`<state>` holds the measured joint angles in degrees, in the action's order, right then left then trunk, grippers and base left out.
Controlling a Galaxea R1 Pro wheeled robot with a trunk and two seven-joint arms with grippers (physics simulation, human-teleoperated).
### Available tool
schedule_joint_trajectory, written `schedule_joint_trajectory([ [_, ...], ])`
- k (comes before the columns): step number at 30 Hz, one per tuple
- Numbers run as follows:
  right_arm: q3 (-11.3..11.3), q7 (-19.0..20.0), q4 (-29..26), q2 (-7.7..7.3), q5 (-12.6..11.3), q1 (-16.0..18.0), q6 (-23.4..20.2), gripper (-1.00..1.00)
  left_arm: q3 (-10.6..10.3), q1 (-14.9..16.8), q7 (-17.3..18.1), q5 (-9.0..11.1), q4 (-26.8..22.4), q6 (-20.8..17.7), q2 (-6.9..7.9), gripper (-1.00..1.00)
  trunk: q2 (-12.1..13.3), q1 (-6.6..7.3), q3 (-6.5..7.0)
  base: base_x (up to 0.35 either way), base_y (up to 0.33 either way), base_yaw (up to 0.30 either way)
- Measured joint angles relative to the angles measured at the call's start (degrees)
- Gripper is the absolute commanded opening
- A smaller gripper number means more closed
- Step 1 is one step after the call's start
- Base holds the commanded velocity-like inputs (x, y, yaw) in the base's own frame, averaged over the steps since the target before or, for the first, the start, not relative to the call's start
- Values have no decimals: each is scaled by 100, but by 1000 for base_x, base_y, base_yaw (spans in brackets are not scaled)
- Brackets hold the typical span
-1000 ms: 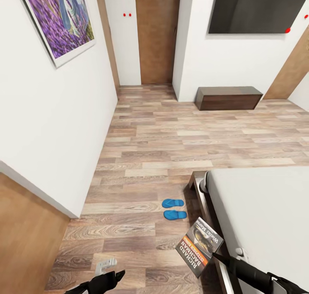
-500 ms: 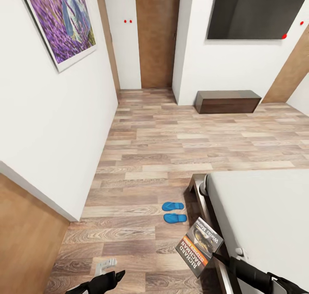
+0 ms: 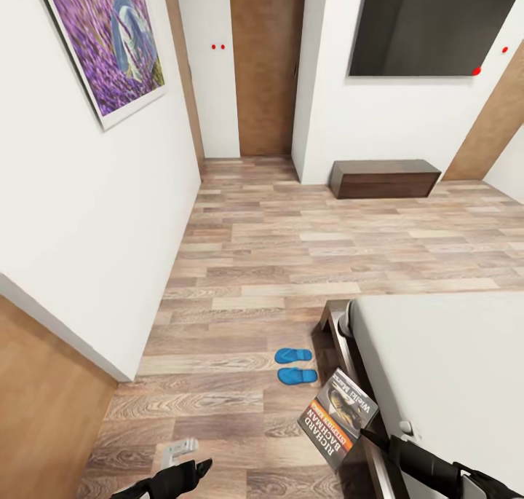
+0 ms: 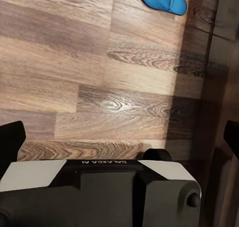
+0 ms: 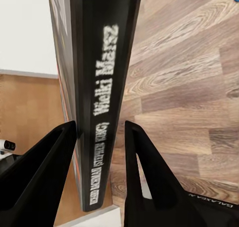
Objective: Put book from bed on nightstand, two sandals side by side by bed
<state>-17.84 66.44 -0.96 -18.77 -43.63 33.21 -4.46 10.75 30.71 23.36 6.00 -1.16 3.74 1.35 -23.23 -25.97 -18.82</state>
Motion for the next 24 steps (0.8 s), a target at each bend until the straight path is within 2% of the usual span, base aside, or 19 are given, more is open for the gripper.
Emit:
schedule_joint_trajectory([
  [24,1,8,0,-2,0,-2,-1,-100,-2,0,0,0,0,0,-5,100,0,0,226,0,0,0],
])
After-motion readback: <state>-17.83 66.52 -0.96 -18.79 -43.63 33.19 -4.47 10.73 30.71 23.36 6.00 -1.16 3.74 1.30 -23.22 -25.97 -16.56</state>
